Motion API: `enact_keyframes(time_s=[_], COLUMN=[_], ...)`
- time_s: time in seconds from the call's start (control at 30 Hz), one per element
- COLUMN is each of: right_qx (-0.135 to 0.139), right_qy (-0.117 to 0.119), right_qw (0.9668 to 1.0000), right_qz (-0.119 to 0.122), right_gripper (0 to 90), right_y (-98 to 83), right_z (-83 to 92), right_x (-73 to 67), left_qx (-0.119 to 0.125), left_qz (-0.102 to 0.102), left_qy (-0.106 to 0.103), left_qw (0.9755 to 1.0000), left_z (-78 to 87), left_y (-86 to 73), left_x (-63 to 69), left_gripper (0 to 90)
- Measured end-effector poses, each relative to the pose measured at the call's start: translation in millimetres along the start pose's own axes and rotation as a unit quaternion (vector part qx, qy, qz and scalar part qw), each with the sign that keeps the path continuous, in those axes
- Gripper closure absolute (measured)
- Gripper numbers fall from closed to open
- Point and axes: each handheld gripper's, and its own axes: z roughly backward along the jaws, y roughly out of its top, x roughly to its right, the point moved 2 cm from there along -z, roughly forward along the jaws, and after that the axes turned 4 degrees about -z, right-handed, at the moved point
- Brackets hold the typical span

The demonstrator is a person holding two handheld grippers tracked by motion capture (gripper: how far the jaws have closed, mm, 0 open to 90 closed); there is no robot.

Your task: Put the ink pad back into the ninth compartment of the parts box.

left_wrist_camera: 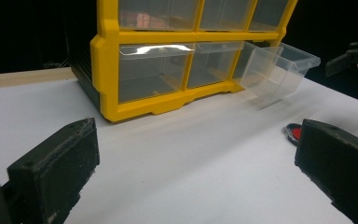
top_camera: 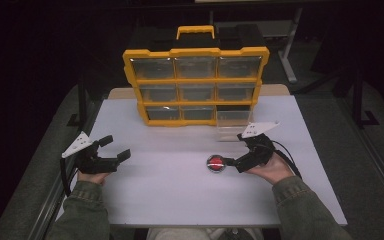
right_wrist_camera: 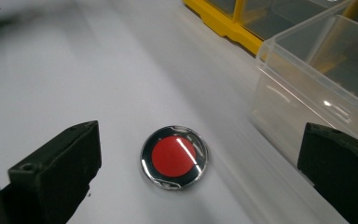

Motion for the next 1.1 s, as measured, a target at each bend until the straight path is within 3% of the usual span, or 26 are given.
enact_keyframes(time_s=[0.4,1.1], right_qx=[-0.03,-0.067], right_qy=[0.019,0.032], right_qw=[0.9993,0.9972], right_qz=[0.013,0.014], right_gripper=[0.0,0.0], right_y=[1.7,-3.4], right_z=[-23.6,-51.9], right_x=[-8.0,-11.2], left_qx=[0.0,0.006], left_qz=[0.0,-0.007], left_qy=[-0.002,-0.001], left_qw=[1.0,1.0], left_z=[-0.2,0.3], left_y=[0.0,1.0], left_x=[-0.1,1.0], left_gripper=[0.0,0.0])
